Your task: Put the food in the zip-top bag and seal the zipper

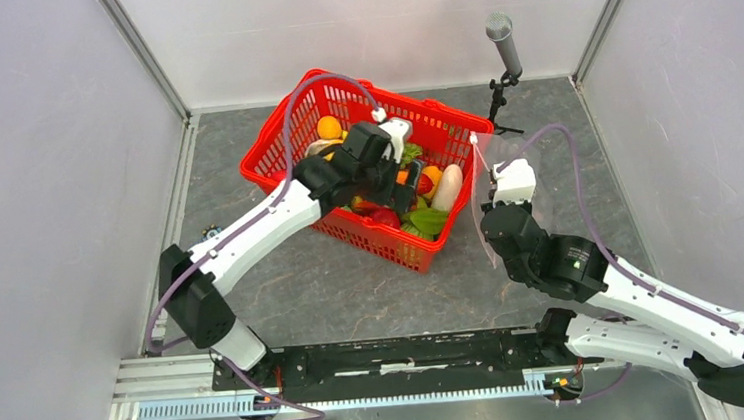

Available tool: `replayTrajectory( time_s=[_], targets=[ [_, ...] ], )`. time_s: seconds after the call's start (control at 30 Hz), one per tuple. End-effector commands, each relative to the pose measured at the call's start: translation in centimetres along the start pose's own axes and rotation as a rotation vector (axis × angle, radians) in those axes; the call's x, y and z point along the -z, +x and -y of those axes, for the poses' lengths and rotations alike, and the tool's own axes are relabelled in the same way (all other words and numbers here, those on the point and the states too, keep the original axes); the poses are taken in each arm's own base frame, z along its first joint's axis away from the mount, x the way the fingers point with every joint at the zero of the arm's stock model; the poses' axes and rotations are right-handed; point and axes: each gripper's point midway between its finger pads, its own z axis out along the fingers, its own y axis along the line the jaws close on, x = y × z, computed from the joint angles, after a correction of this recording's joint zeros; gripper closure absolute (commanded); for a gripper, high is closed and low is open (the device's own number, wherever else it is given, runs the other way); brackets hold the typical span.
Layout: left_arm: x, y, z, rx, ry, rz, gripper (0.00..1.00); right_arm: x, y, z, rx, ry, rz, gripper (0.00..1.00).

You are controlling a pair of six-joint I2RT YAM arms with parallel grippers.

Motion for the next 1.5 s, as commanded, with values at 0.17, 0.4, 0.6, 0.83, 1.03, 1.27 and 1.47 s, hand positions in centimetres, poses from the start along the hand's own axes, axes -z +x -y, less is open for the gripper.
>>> replayTrajectory(
  time_s=[0.17, 0.4, 0.6, 0.83, 1.03, 1.27, 1.47],
  targets=[
    [0.6, -1.1, -13.7, 0.204, -0.316, 0.106, 0.0, -0.2, 0.0, -0.7, -0.029, -0.015, -0.006, 1.0],
    [3.5, 0.3, -23.1, 0.355, -0.549, 0.147, 0.0, -0.6, 0.4, -1.8, -0.017, -0.052, -0.021, 1.0],
    [6.7, 0.2, -26.4, 0.456, -0.616, 0.234, 0.0, -0.6, 0.7, -2.0, -0.013, -0.06, -0.024, 1.0],
    [11.2, 0.8, -31.5, 0.577, -0.756, 0.31, 0.0, -0.6, 1.1, -1.9, -0.015, -0.065, -0.026, 1.0],
    [10.4, -0.9, -30.0, 0.578, -0.57, 0.355, 0.01, -0.5, 1.1, -1.7, -0.023, -0.061, -0.021, 1.0],
    [7.9, -6.7, -20.4, 0.225, -0.139, 0.345, 0.0, -0.6, 1.1, -2.1, -0.017, -0.073, -0.024, 1.0],
    [2.7, -3.5, -22.7, 0.166, -0.232, 0.064, 0.0, -0.7, 1.2, -2.5, -0.003, -0.091, -0.031, 0.99]
  ],
)
